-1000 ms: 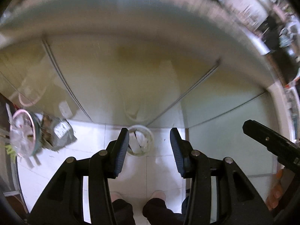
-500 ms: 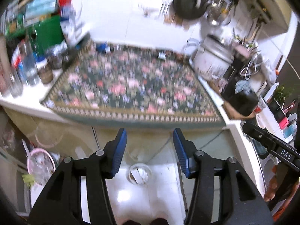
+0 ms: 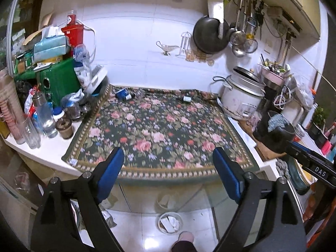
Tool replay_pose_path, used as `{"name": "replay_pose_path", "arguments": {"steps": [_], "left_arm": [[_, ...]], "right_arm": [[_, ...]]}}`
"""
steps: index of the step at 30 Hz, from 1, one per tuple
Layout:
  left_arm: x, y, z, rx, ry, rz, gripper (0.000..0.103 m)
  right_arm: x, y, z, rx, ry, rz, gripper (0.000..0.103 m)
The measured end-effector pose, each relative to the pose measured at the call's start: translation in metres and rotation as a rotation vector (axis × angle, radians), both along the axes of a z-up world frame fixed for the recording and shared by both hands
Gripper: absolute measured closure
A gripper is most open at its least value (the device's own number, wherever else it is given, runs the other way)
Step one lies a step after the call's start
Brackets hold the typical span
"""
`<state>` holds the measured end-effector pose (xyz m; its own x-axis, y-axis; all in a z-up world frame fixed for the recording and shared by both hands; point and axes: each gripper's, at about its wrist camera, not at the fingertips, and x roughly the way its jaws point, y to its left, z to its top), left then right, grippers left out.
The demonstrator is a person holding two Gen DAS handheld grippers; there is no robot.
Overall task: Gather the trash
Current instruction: 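Raise both open tools back toward the counter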
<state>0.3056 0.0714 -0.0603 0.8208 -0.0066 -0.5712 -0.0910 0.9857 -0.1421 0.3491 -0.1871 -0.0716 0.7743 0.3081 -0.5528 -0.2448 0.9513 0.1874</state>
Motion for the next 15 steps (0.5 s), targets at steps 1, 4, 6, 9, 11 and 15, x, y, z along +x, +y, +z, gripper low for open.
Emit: {"name": "replay_pose_path", "arguments": {"steps": [1, 4, 6, 9, 11, 15], "left_arm": [[0.011, 0.000, 0.002, 0.002, -0.001, 0.017, 0.017], [0.033, 0.000, 0.009, 0.003, -0.003, 0.050, 0.017], [0.054, 0.000, 0.015, 0.010, -0.004, 0.079, 0.017], [0.083, 0.000, 0.021, 0.012, -0.004, 0.130, 0.017], [0.098, 0.002, 0.023, -0.001, -0.002, 0.160, 0.017], [0.132, 0.005, 0.022, -0.008, 0.000, 0.233, 0.017]], "right_arm": [[0.006, -0.002, 0.001, -0.001, -0.004, 0.005, 0.040], [0.035, -0.011, 0.004, 0.006, -0.006, 0.029, 0.040], [0.055, -0.016, 0.007, 0.010, -0.006, 0.043, 0.040], [0.086, -0.023, 0.012, 0.010, -0.002, 0.066, 0.040], [0.110, -0.027, 0.015, 0.014, 0.007, 0.087, 0.040], [0.152, -0.032, 0.013, 0.004, 0.021, 0.125, 0.040]]}}
